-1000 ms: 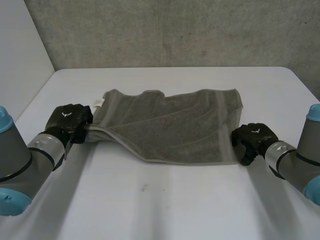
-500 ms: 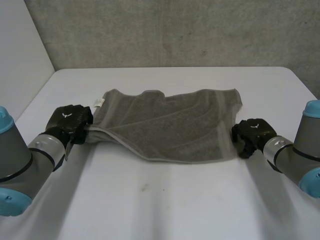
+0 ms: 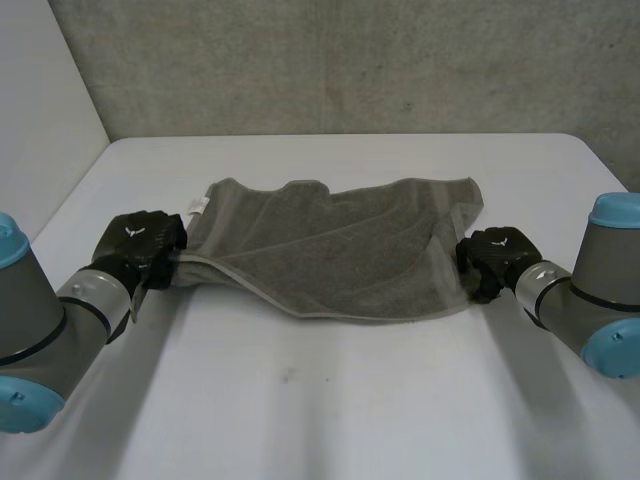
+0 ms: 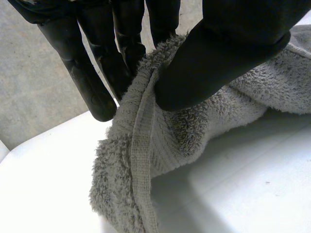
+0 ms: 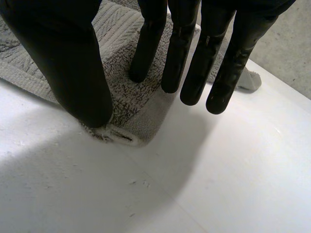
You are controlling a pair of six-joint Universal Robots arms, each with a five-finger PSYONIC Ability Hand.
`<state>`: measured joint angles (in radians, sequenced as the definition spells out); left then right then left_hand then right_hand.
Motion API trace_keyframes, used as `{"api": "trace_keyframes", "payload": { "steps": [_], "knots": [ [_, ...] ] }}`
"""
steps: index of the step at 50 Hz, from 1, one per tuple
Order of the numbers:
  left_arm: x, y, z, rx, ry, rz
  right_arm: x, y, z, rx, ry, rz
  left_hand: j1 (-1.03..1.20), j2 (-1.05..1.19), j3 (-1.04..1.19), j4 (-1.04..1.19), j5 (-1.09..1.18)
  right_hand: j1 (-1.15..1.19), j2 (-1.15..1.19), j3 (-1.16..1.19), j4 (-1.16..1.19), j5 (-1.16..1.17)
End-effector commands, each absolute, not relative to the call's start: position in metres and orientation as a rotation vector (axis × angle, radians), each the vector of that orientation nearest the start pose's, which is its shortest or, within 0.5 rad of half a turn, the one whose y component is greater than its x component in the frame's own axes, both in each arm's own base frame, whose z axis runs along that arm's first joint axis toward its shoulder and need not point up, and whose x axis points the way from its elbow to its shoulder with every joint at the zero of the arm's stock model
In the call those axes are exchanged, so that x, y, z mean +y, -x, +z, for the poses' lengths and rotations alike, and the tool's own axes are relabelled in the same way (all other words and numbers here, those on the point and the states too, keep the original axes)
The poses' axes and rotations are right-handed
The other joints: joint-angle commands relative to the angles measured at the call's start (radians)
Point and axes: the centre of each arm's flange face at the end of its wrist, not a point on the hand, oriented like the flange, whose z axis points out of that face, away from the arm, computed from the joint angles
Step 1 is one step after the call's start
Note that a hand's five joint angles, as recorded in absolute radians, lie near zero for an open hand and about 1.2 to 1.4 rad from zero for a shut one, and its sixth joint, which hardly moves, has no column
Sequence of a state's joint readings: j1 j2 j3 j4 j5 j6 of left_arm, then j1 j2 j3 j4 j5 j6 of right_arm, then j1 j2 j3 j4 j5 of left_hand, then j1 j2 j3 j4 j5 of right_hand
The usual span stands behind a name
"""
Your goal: Fold the towel.
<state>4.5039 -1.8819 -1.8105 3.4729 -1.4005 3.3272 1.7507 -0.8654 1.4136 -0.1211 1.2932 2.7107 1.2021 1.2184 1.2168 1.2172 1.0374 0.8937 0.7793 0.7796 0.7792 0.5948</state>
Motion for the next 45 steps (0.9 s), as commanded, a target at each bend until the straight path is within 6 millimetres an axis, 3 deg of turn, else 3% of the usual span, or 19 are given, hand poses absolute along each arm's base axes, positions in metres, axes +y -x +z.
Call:
{"api": "trace_keyframes", "payload": {
  "steps": [1, 4, 21, 22, 23, 29, 45],
  "knots": [
    [-0.289, 0.211, 0.169, 2.481, -0.674, -2.051, -0.351, -0.223, 0.113, 2.348, 0.978, -1.668, 0.194, 0.178, 0.18, 0.179, 0.184, 0.3, 0.414, 0.414, 0.414, 0.424],
    [-0.289, 0.211, 0.169, 2.48, -0.674, -2.052, -0.352, -0.223, 0.115, 2.341, 0.971, -1.676, 0.194, 0.178, 0.18, 0.179, 0.184, 0.502, 0.617, 0.616, 0.617, 0.627],
    [-0.288, 0.211, 0.169, 2.481, -0.675, -2.05, -0.351, -0.226, 0.141, 2.26, 0.898, -1.674, 0.194, 0.178, 0.18, 0.179, 0.184, 0.503, 0.617, 0.617, 0.617, 0.627],
    [-0.288, 0.211, 0.169, 2.481, -0.675, -2.05, -0.345, -0.226, 0.138, 2.282, 0.903, -1.624, 0.194, 0.178, 0.18, 0.179, 0.184, 0.28, 0.394, 0.394, 0.394, 0.404],
    [-0.287, 0.212, 0.169, 2.481, -0.677, -2.051, -0.34, -0.225, 0.135, 2.309, 0.897, -1.573, 0.194, 0.178, 0.18, 0.179, 0.184, -0.185, -0.07, -0.07, -0.07, -0.06],
    [-0.287, 0.21, 0.168, 2.486, -0.673, -2.044, -0.333, -0.222, 0.131, 2.352, 0.892, -1.49, 0.194, 0.178, 0.18, 0.179, 0.184, -0.233, -0.119, -0.119, -0.119, -0.109],
    [-0.287, 0.21, 0.168, 2.486, -0.673, -2.044, -0.345, -0.222, 0.113, 2.371, 0.867, -1.461, 0.194, 0.178, 0.18, 0.179, 0.184, -0.128, -0.013, -0.014, -0.013, -0.003]
  ]
}}
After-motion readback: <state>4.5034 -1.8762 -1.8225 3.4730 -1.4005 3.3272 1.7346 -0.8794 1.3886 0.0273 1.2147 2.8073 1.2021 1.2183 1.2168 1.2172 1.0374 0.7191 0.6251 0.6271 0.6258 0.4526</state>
